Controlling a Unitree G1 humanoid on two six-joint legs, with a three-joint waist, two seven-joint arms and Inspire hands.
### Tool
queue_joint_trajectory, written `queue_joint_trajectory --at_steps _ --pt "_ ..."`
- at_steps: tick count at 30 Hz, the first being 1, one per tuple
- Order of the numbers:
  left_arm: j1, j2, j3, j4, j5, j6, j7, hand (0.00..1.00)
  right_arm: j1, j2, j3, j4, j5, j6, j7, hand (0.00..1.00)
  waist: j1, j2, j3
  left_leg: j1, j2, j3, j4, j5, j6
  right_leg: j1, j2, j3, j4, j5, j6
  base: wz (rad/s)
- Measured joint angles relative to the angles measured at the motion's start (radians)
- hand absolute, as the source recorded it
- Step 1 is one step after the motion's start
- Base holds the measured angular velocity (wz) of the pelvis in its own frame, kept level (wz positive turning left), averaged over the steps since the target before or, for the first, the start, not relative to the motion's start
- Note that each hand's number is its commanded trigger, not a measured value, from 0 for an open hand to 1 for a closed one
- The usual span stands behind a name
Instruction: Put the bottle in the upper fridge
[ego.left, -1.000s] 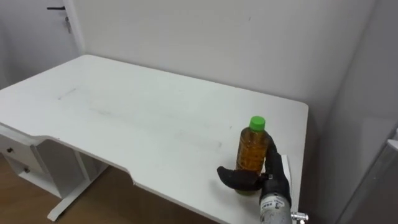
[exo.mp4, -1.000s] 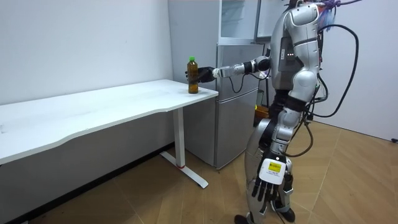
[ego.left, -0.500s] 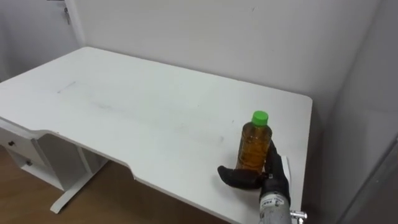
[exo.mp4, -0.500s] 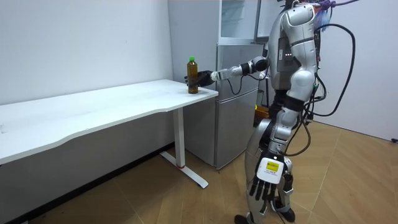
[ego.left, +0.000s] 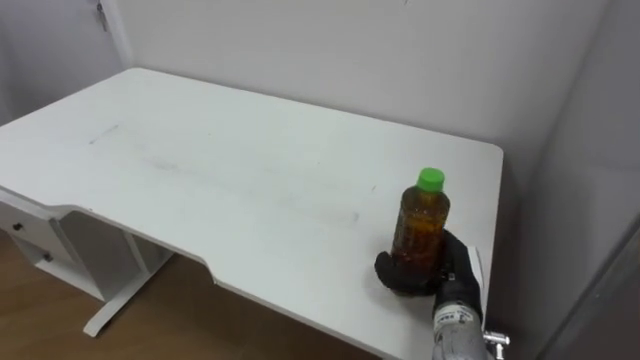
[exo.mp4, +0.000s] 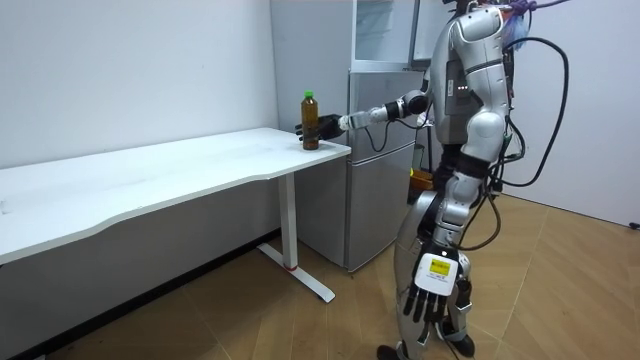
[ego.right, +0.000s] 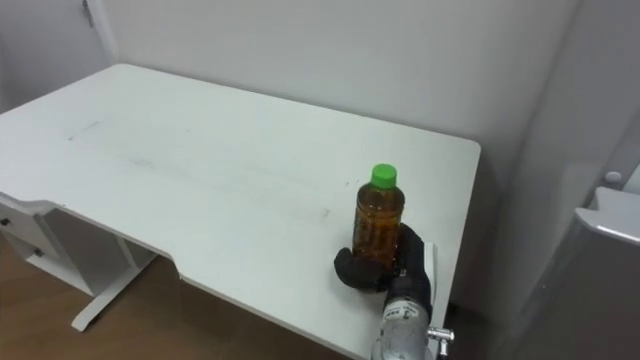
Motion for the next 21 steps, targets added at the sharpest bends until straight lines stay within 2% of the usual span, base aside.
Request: queue_joint_trajectory --at_steps 11,15,21 --pt "0.001 0.001 -0.004 0.0 0.0 0.003 0.0 0.0 0.0 -0.006 0.0 0.009 0.059 0.001 0.036 1.0 0.001 0.0 -0.0005 0.003 0.0 -0.001 0.0 0.0 0.0 -0.001 0.0 0.0 -0.001 0.0 0.0 0.0" --pt "0.004 0.002 -0.009 -0.011 -0.005 0.004 0.0 0.0 0.0 -0.005 0.011 -0.002 0.064 0.003 0.064 1.0 -0.001 -0.003 -0.0035 -0.008 0.002 0.002 -0.001 0.001 -0.001 -0.015 0.001 0.001 0.0 0.0 0.0 -0.02" --pt "0.007 0.003 -0.013 -0.016 -0.001 0.001 0.0 0.0 0.014 0.003 0.064 -0.075 0.059 0.048 0.126 1.0 0.0 -0.002 -0.0053 -0.003 0.003 0.018 0.0 0.002 0.0 -0.017 -0.001 0.026 0.0 0.0 0.0 -0.08"
